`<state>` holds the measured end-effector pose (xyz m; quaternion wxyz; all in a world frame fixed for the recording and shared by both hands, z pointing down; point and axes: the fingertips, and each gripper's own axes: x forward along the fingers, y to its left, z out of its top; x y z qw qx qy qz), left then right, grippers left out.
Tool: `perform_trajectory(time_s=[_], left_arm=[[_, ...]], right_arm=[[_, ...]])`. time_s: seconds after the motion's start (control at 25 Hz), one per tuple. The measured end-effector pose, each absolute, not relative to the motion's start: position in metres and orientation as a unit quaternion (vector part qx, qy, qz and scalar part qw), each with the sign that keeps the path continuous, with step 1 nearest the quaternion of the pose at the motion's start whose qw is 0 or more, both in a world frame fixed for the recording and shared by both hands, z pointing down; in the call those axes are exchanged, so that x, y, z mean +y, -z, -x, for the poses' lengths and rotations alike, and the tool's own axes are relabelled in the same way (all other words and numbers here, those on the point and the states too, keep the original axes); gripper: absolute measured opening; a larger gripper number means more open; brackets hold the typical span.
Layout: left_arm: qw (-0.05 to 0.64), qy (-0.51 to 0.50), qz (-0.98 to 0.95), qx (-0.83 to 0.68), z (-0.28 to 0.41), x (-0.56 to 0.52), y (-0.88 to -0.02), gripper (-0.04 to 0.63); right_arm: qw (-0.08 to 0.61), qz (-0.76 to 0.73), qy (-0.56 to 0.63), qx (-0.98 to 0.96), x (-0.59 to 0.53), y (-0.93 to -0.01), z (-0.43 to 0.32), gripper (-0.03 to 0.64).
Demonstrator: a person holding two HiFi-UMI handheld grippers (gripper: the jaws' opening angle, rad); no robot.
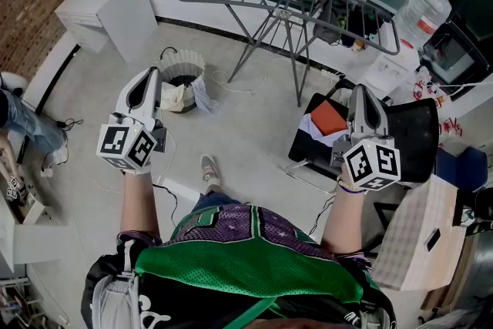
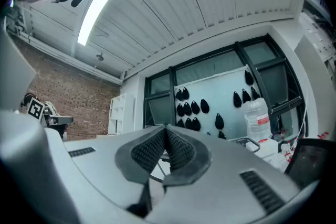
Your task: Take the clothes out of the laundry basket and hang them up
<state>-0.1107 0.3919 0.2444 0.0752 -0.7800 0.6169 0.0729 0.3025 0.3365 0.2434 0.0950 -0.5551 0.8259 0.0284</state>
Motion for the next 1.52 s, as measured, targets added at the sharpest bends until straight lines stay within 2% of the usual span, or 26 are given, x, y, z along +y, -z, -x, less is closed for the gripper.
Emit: perform_trajectory(time_s=[0.44,0.8,0.96,1.24,1.52], left_arm=[[0.070,-0.064,0.791,0.604,0.097,0.392,-0.250,0.018],[0.067,-0.047,0.790,0.608,0.097,0.391,-0.261,0.018],[0.070,-0.035,0.792,0.606,0.108,0.378,-0.272,0.018],[0.053,-0.049,0.789,0.610,0.146,0.331,-0.282,0.018],[0.048,-0.043,0.773,0.632,0.214,0.271,-0.293,0.018]], right_arm=[[0.094,0.554,-0.022,0.827,0.345,-0.248,-0.300,-0.003],[0.119,0.528,-0.015,0.841,0.344,-0.250,-0.285,-0.002],[0.132,0.498,-0.011,0.857,0.328,-0.252,-0.256,-0.002],[0.104,0.471,-0.015,0.876,0.270,-0.257,-0.186,-0.002],[0.099,0.425,-0.016,0.900,0.185,-0.257,-0.087,0.000]])
